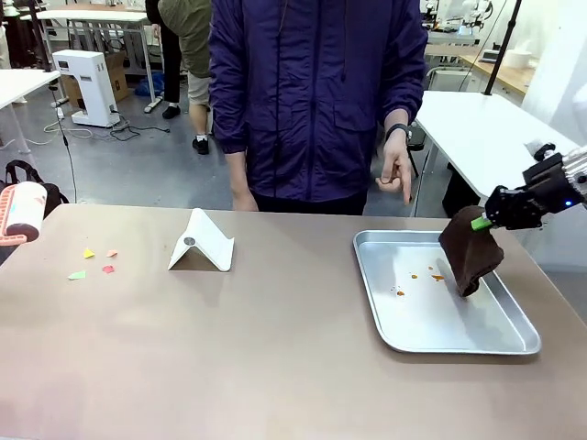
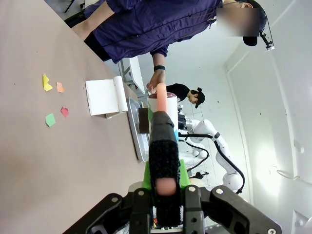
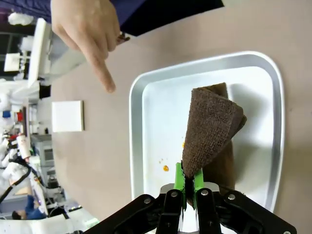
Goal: Clean the surface of the table.
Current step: If a person points to the right, clean the right side of the table with your right hand, and if they point to the left, clean the left side with your left hand.
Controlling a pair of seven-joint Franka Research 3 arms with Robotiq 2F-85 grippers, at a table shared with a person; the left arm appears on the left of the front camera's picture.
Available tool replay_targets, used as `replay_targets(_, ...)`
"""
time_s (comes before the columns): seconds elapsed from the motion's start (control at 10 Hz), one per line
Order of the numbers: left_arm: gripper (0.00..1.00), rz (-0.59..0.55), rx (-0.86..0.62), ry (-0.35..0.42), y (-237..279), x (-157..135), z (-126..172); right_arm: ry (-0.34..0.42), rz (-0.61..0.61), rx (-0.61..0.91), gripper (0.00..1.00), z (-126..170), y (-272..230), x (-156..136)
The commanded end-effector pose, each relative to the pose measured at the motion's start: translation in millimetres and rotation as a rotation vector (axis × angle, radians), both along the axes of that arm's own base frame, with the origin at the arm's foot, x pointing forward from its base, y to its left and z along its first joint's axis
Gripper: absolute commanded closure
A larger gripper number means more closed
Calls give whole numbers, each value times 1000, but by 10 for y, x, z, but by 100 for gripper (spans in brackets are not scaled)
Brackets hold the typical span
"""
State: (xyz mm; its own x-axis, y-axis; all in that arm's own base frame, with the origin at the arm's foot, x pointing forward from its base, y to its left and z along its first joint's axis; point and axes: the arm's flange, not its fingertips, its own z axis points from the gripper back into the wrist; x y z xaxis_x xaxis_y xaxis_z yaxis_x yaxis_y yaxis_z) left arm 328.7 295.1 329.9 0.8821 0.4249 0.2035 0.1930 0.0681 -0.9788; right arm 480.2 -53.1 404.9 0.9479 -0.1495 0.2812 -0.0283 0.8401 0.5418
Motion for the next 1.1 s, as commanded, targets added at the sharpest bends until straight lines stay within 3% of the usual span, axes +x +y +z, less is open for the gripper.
replay_targets(0.0, 100, -1, 6, -6, -21, -42, 35, 80, 95, -160, 93, -440, 447, 357)
replay_targets(0.2, 100, -1, 6, -6, -21, -42, 35, 90, 103, -151, 93, -503, 505, 400)
replay_targets(0.5, 100, -1, 6, -6, -21, -42, 35, 162, 165, -92, 93, -907, 870, 612)
replay_targets(0.8, 100, -1, 6, -6, -21, -42, 35, 192, 185, 2, 93, -1030, 1019, 643)
replay_targets(1.0, 100, -1, 6, -6, -21, -42, 35, 254, 289, 113, 93, -1104, 1201, 624)
